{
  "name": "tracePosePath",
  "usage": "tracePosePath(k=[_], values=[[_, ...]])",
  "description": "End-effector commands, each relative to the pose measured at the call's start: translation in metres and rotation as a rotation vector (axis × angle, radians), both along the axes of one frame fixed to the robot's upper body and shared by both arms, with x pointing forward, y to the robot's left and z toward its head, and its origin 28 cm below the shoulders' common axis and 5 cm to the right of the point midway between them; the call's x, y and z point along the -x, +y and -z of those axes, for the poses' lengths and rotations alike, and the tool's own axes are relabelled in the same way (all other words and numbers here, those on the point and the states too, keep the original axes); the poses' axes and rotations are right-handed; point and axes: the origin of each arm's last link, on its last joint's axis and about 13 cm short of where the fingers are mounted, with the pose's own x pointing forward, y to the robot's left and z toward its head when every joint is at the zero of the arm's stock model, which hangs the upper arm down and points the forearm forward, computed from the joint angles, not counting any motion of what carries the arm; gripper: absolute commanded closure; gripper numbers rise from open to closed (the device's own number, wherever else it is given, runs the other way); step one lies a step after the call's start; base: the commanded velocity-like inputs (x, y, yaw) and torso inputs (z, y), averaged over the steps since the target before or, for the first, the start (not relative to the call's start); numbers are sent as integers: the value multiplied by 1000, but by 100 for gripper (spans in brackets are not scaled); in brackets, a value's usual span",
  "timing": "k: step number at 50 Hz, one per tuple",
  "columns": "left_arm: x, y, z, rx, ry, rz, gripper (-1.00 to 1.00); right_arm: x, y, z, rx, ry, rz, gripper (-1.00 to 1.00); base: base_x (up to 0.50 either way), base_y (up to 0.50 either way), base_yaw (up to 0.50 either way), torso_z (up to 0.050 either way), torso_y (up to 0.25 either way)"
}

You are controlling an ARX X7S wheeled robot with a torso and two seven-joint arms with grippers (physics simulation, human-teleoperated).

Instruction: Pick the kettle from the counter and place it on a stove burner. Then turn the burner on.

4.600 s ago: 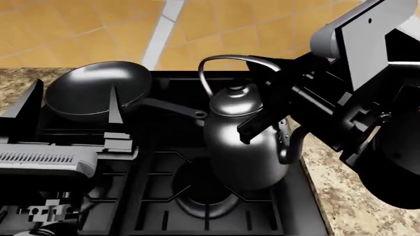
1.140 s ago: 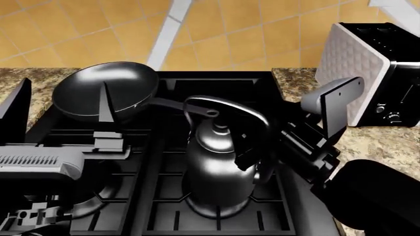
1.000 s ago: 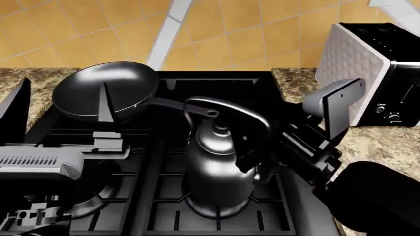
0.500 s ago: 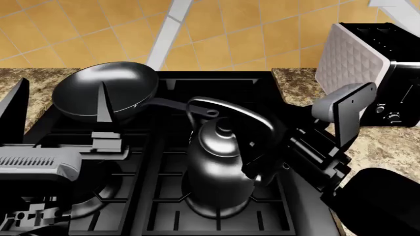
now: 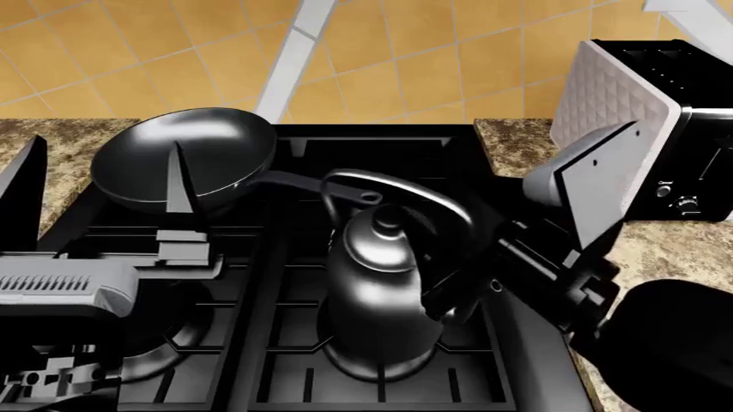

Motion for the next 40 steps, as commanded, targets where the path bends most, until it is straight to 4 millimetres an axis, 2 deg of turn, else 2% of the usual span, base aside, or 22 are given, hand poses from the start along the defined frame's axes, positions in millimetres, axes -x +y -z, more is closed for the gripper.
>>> tracePosePath(k=[1, 14, 30, 40], values=[[0, 0, 0, -1, -1, 0, -100, 7, 0, 3, 44, 65, -17, -100, 0, 0, 0, 0, 0], [1, 0, -1, 0, -4, 0, -100, 14, 1, -24, 40, 6, -10, -100, 0, 0, 0, 0, 0], [2, 1, -1, 4, -5, 0, -100, 21, -1, -41, 36, -35, 13, -100, 0, 0, 0, 0, 0], [3, 1, -2, 7, -8, -2, -100, 34, -7, -52, -8, -90, 31, -100, 0, 0, 0, 0, 0]])
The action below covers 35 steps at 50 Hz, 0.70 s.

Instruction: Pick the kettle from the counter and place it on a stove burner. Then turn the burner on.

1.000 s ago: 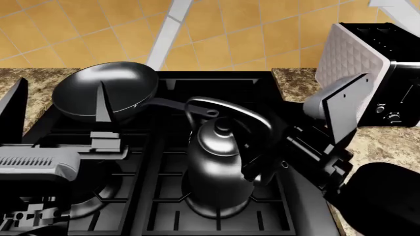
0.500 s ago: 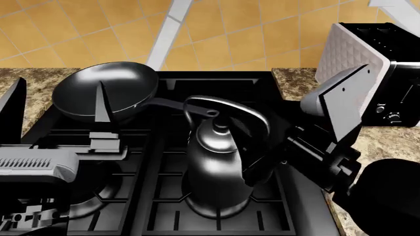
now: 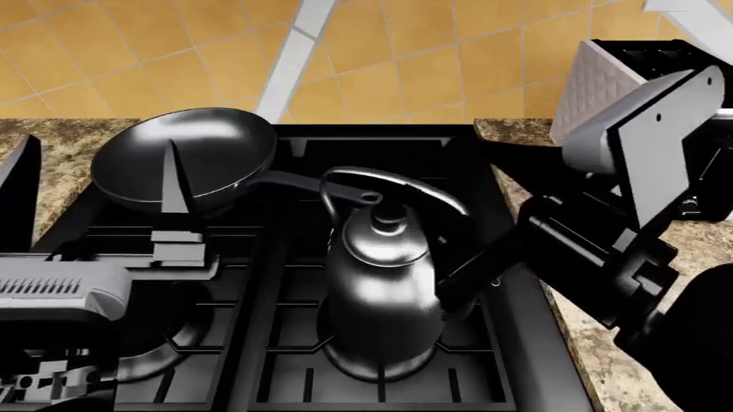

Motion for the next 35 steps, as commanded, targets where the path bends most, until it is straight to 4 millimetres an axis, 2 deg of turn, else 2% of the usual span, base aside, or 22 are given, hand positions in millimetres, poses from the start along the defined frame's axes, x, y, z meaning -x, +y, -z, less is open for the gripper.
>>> tracePosePath(k=[1, 7, 15, 25, 35], values=[[1, 0, -1, 2, -3, -2, -100, 13, -6, -13, -41, -64, 28, -100, 0, 0, 0, 0, 0], [2, 0, -1, 0, -6, -4, -100, 22, -12, -17, -118, -140, 119, -100, 0, 0, 0, 0, 0], [3, 0, -2, -1, -11, -4, -100, 29, -19, -16, -189, -158, 214, -100, -25, 0, 0, 0, 0], [3, 0, -2, 0, -13, -4, -100, 35, -20, -5, -207, -208, 305, -100, -494, 18, 0, 0, 0], [2, 0, -2, 1, -10, -3, -100, 34, -19, 1, -216, -209, 307, -100, -500, 176, 0, 0, 0]])
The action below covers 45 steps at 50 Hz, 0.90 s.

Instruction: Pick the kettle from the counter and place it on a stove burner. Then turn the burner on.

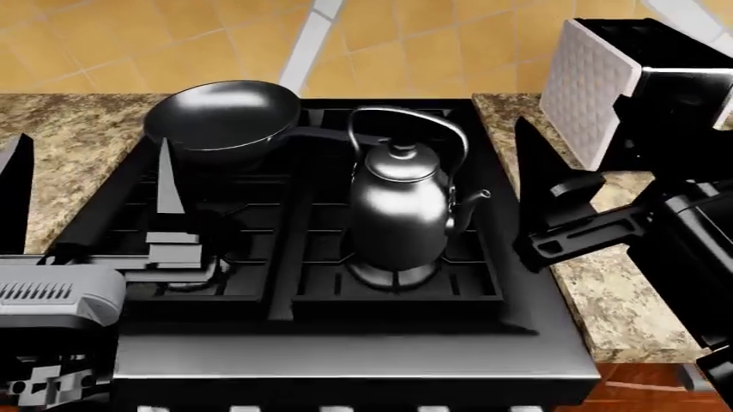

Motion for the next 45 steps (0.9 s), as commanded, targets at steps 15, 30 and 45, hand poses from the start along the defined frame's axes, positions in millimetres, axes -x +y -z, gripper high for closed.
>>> tracePosePath(k=[15, 30, 45], values=[[-1, 0, 1, 1, 3, 2, -100, 2, 0, 9, -30, -9, 25, -100, -500, 174, 0, 0, 0], [0, 0, 1, -2, 2, 1, -100, -1, -1, 15, -40, -20, 17, -100, -500, -136, 0, 0, 0], [2, 1, -3, 11, -45, -77, -100, -10, 6, 31, -79, -56, 73, -100, -92, -125, 0, 0, 0]])
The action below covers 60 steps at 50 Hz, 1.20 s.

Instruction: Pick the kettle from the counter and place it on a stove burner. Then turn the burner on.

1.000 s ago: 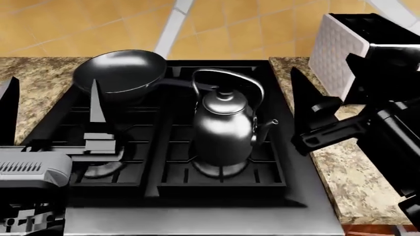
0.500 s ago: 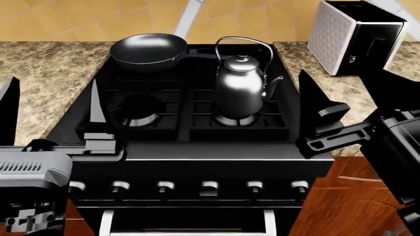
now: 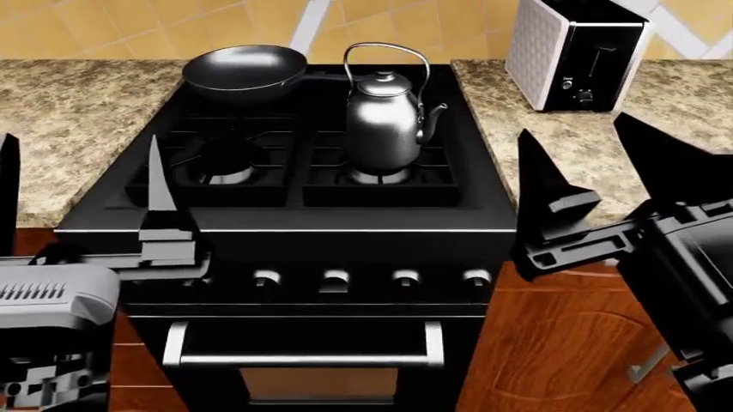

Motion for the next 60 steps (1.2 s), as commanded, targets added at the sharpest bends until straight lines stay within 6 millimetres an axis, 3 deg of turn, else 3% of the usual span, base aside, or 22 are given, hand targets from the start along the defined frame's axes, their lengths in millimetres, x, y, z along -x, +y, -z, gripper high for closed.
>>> tracePosePath(k=[1, 18, 33, 46, 60], values=[[2, 1, -3, 4, -35, -48, -100, -9, 4, 12, -39, -30, 54, -100, 0, 0, 0, 0, 0], [5, 0, -9, -40, -115, -151, -100, -9, 10, 25, -84, -91, 93, -100, 0, 0, 0, -35, 0], [13, 1, -15, -2, -188, -131, -100, -9, 15, 57, -15, -140, 255, -100, 0, 0, 0, -50, 0], [18, 0, -18, 24, -196, -108, -100, -7, 16, 79, -5, -84, 272, -100, 0, 0, 0, -50, 0], [21, 1, -19, 26, -197, -104, -100, 3, 14, 77, -45, -64, 237, -100, 0, 0, 0, -50, 0]])
